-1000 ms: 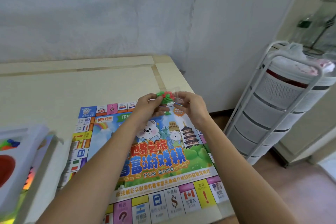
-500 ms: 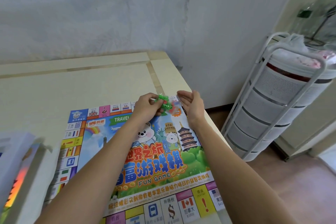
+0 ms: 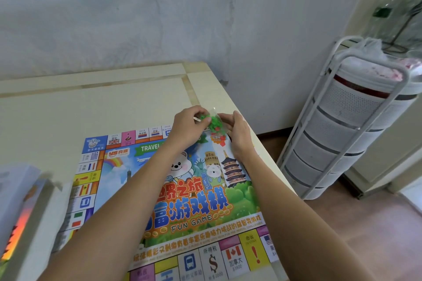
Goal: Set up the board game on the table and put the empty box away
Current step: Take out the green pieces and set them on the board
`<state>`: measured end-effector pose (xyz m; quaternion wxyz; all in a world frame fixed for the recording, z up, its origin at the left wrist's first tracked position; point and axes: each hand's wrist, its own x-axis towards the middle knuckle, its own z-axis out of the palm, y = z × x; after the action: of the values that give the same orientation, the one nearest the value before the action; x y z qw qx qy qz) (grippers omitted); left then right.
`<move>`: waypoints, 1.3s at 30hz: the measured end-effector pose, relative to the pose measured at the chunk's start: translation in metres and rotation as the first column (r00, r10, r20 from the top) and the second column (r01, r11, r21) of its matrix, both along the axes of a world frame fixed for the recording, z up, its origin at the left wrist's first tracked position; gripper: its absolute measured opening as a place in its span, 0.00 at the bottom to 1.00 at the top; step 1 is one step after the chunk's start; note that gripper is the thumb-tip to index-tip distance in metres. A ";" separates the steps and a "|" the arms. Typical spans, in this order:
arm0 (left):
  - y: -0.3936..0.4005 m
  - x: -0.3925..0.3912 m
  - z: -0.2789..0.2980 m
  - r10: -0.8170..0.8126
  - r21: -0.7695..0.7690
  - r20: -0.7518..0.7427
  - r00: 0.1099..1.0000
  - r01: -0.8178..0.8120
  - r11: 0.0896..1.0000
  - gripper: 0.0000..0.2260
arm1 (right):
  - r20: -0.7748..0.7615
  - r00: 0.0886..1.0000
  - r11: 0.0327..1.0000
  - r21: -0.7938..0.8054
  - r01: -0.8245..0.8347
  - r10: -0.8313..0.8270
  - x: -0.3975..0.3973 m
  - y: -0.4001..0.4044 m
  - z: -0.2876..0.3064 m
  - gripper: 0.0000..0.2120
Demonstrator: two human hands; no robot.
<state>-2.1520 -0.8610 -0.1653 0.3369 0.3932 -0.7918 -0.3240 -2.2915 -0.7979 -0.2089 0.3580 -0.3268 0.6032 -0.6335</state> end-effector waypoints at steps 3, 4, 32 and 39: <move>0.001 -0.002 0.002 -0.002 -0.027 -0.022 1.000 0.001 1.000 0.04 | -0.009 1.000 1.000 0.009 0.021 -0.021 0.001 -0.001 0.000 0.25; 0.001 -0.003 0.003 0.000 -0.028 -0.031 1.000 -0.001 1.000 0.04 | -0.001 1.000 1.000 0.010 0.024 -0.024 0.001 -0.001 -0.001 0.24; 0.002 -0.006 0.006 0.036 0.010 -0.148 0.988 -0.035 0.999 0.05 | -0.134 0.990 0.999 -0.016 0.038 -0.039 0.003 0.003 0.001 0.25; 0.004 -0.003 0.004 0.025 -0.027 -0.141 0.990 -0.029 0.999 0.05 | -0.119 0.992 0.999 -0.002 0.042 -0.042 0.004 0.003 0.002 0.26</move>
<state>-2.1552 -0.8572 -0.1617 0.4021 0.3751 -0.7652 -0.3348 -2.2878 -0.7946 -0.2065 0.3080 -0.3511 0.6305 -0.6199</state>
